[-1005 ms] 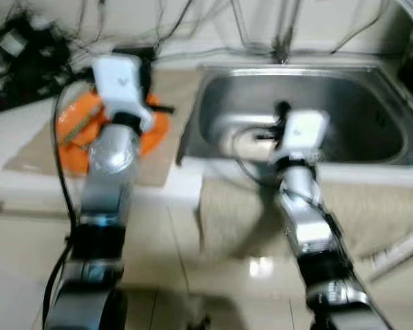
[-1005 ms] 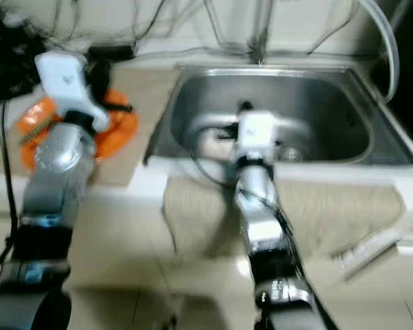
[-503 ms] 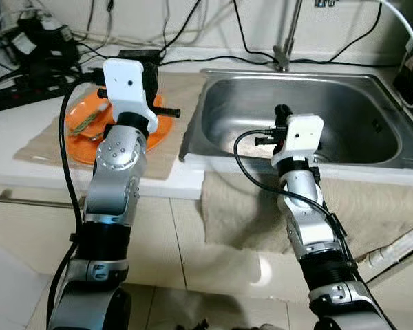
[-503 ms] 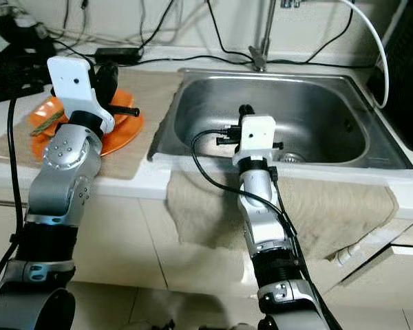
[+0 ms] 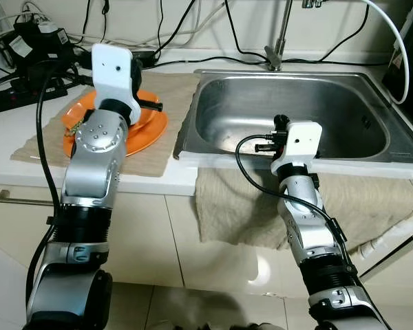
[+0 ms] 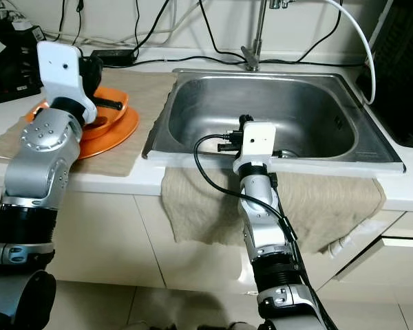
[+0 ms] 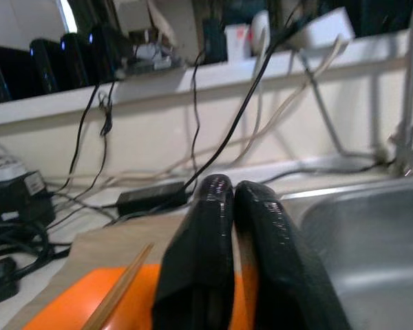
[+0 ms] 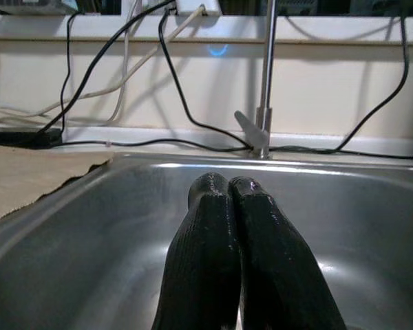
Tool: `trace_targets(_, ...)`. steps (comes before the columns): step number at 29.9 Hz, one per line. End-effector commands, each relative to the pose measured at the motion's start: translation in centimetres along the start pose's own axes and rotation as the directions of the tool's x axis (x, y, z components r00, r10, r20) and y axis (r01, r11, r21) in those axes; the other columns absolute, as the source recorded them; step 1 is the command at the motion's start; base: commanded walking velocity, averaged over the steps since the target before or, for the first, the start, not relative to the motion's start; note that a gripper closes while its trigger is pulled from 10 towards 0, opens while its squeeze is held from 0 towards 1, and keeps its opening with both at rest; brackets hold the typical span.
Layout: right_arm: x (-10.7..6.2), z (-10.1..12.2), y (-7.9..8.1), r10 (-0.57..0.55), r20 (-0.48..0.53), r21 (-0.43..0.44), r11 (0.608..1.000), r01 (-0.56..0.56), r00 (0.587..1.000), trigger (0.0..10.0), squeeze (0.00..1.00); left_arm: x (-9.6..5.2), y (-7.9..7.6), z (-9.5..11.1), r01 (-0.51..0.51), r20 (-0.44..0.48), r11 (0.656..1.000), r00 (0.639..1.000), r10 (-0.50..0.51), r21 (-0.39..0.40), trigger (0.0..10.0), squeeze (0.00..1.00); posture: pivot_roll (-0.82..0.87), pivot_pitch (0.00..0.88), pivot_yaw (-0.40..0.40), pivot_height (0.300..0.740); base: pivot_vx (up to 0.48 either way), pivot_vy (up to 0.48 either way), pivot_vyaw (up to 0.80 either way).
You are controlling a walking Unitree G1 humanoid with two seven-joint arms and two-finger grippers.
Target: Kitchen organization
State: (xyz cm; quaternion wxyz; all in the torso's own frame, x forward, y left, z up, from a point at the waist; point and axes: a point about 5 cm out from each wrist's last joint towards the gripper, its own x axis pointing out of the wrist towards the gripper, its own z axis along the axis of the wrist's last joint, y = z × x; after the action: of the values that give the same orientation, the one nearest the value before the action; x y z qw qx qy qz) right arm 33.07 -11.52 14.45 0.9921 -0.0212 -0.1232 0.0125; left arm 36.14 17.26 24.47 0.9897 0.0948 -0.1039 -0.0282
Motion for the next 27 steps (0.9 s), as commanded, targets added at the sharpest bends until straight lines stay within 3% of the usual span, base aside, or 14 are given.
trace_targets(1, -0.1, -0.3, 0.0, 0.001, -0.019, 0.005, 1.0, -0.001, 1.0, 10.0, 0.0, 0.2, 0.7, -0.4, -0.013, -0.037, 1.0, 0.999, 0.014, 0.019, 10.0, 1.0, 0.02, 0.0, 0.043, 0.74, 0.0, 0.0, 0.0)
trace_targets(9, -0.1, -0.6, 0.3, 0.024, -0.043, 0.007, 1.0, -0.024, 0.999, 10.0, 0.0, 0.9, 3.7, -0.5, -0.033, -0.074, 0.997, 0.997, 0.039, 0.074, 10.0, 1.0, 0.03, 0.0, 0.034, 0.74, 0.0, 0.0, 0.0)
trace_targets(17, -0.1, -0.7, 0.4, 0.035, -0.048, 0.002, 0.999, -0.035, 0.998, 10.0, 0.0, 1.0, 3.9, 0.6, -0.033, -0.041, 0.997, 0.999, 0.036, 0.077, 10.0, 1.0, 0.03, 0.0, 0.031, 0.74, 0.0, 0.0, 0.0)
trace_targets(18, -0.1, -0.8, 0.4, 0.035, -0.049, 0.002, 0.999, -0.035, 0.998, 10.0, 0.0, 1.1, 3.9, 0.6, -0.03, -0.04, 0.996, 0.999, 0.033, 0.079, 10.0, 0.1, 0.03, 0.0, 0.031, 0.74, 0.0, 0.0, 0.0)
trace_targets(19, -0.1, -0.8, 0.4, 0.036, -0.05, 0.001, 0.999, -0.036, 0.998, 10.0, 0.0, 1.1, 3.9, 0.8, -0.026, -0.038, 0.996, 0.999, 0.029, 0.081, 10.0, 0.1, 0.03, 0.0, 0.03, 0.74, 0.0, 0.0, 0.0)
trace_targets(20, -0.1, -0.8, 0.4, 0.038, -0.05, 0.0, 0.999, -0.038, 0.998, 10.0, 0.0, 1.2, 4.0, 1.0, -0.02, -0.038, 0.996, 0.999, 0.024, 0.091, 10.0, 0.0, 0.03, 0.0, 0.029, 0.74, 0.0, 0.0, 0.0)
trace_targets(27, 0.1, 0.0, 0.7, 0.052, -0.016, 0.008, 0.999, -0.051, 0.999, 10.0, 0.0, 1.7, 5.6, 2.4, 0.005, -0.028, 0.99, 1.0, -0.001, 0.14, 10.0, 0.0, 0.04, 0.0, 0.027, 0.74, 0.0, 0.0, 0.0)
